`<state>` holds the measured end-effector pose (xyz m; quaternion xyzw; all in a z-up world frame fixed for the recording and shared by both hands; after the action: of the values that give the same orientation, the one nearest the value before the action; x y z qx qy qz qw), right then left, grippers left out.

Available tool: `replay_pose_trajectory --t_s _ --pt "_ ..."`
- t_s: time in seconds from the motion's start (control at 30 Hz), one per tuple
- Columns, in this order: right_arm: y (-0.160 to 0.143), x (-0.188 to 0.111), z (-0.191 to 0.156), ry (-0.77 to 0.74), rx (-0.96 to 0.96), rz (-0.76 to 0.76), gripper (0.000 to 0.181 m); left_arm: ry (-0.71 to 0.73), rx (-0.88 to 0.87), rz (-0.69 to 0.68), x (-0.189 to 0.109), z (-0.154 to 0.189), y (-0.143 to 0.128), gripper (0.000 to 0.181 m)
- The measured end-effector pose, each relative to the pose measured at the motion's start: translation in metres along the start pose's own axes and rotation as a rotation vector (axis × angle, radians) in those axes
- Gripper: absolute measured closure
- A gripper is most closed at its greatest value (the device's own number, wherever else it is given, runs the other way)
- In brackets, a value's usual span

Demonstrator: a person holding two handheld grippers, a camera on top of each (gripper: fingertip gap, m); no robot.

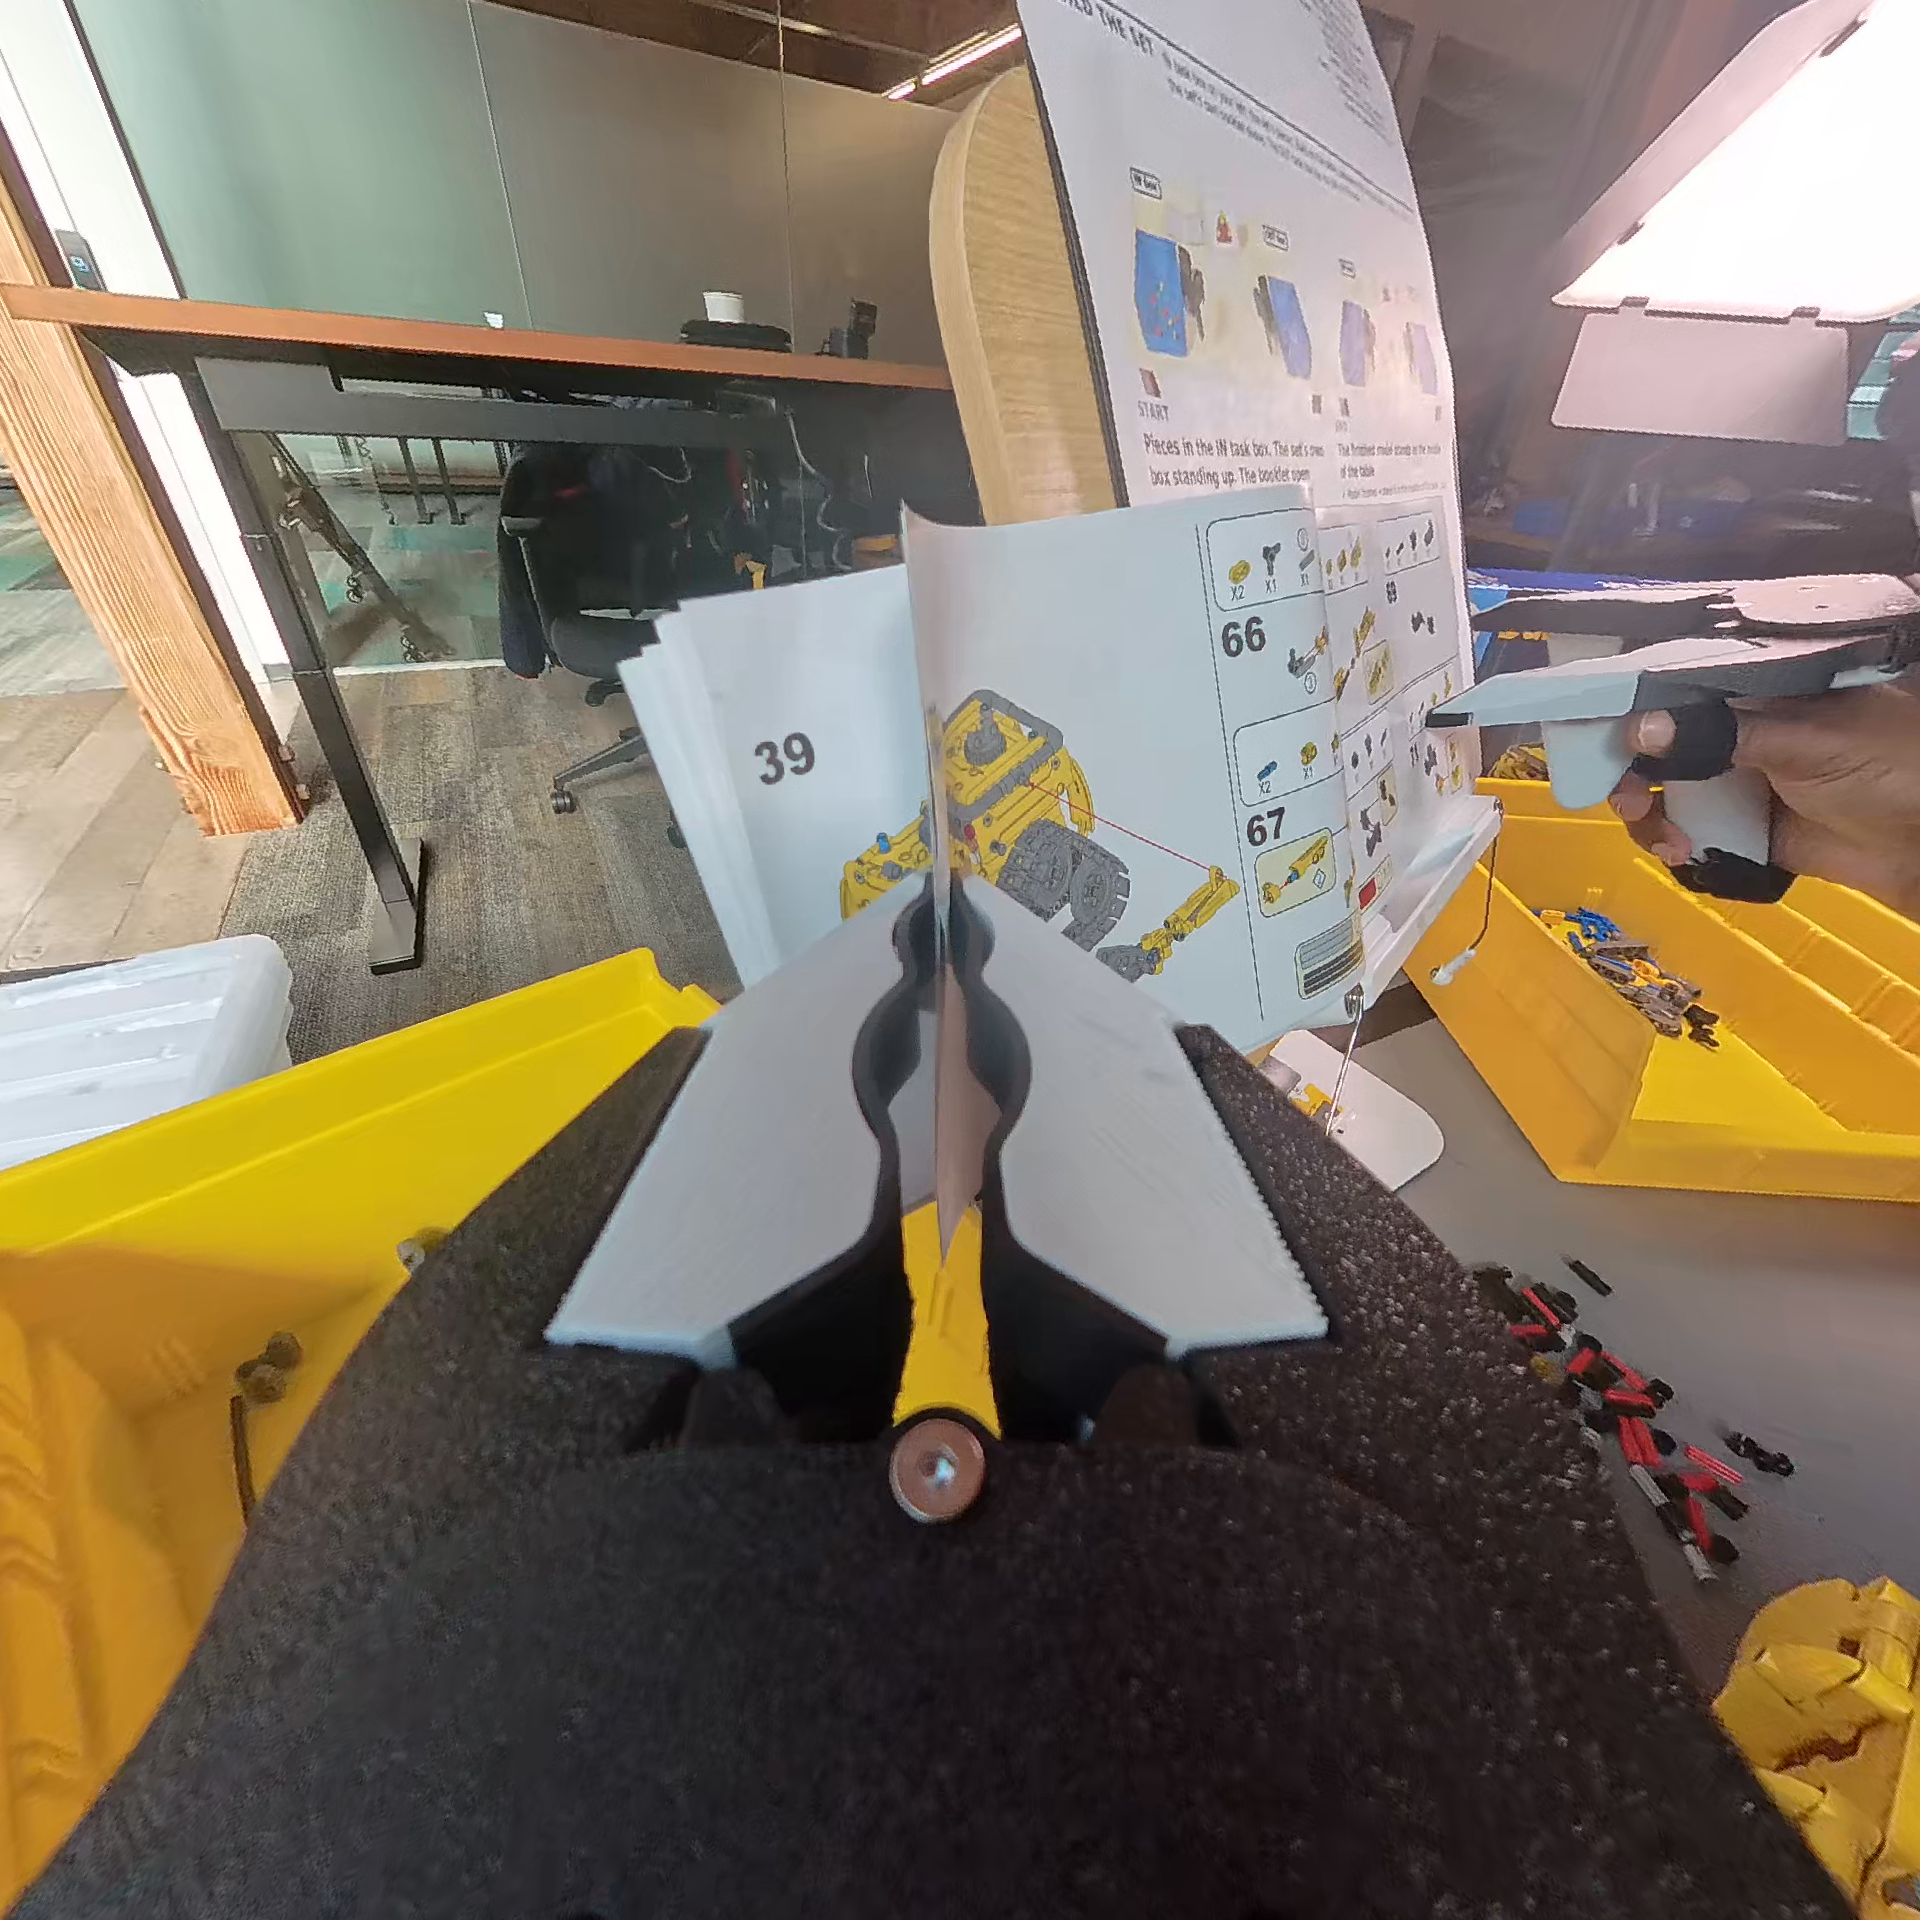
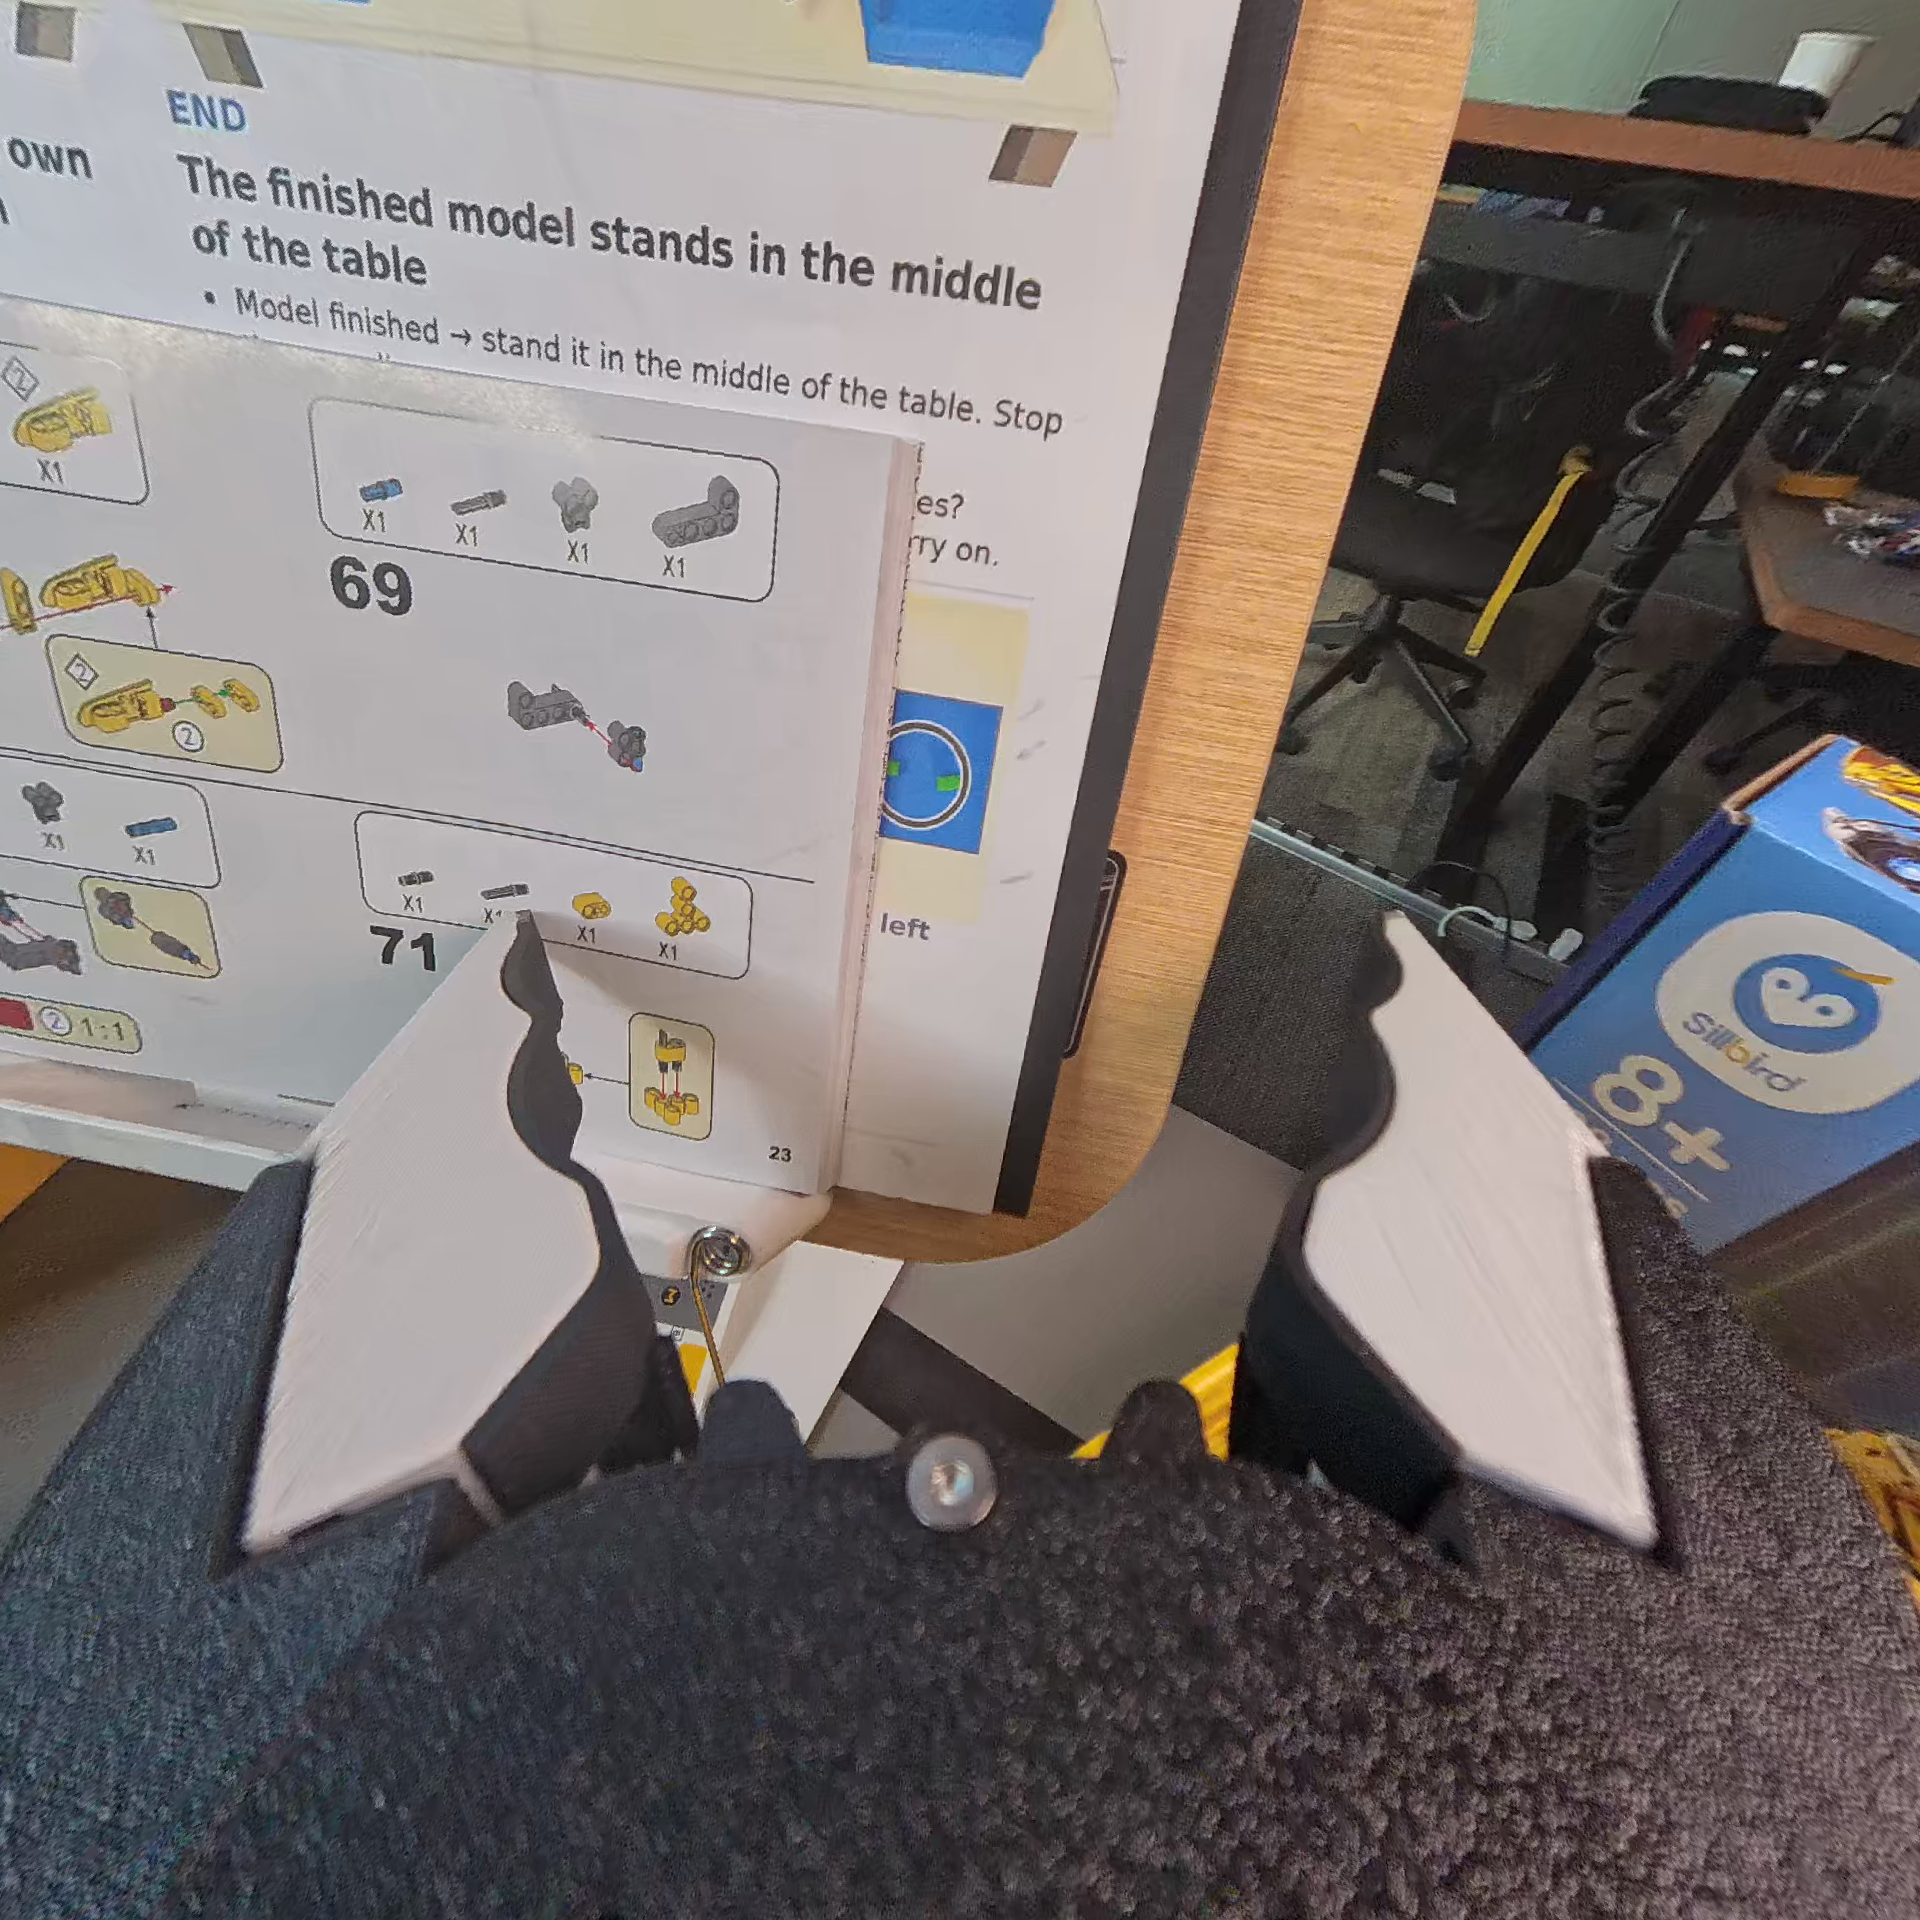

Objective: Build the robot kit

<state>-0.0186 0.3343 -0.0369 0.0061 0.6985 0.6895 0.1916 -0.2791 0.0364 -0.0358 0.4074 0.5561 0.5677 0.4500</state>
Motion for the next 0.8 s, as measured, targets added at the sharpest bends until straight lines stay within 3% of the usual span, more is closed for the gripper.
replay_pose_trajectory --t_s 0.13,0.5,0.8 --pt "-0.006 0.011 0.002 0.191 0.115 0.007 0.054 0.005 0.004 -0.002 0.001 0.0 -0.001 0.181" --pt "-0.014 -0.016 -0.013 0.064 0.123 0.038 0.074 0.042 0.014 0.027 0.005 0.001 -0.003 0.181" --pt "-0.018 -0.025 -0.016 0.047 0.12 0.077 0.083 0.04 0.026 0.033 0.007 0.006 -0.005 0.181"
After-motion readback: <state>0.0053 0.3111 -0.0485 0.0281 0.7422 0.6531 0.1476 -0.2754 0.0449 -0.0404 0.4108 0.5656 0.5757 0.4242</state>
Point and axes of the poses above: each gripper's, where its closed fingertips meet, x out along the fingers, y out of its top, z = x × y across the jaws, the point moved 7 cm from there along -x, back along the fingers, and after that the axes turned 14 degrees about y, right-handed, at the moved point
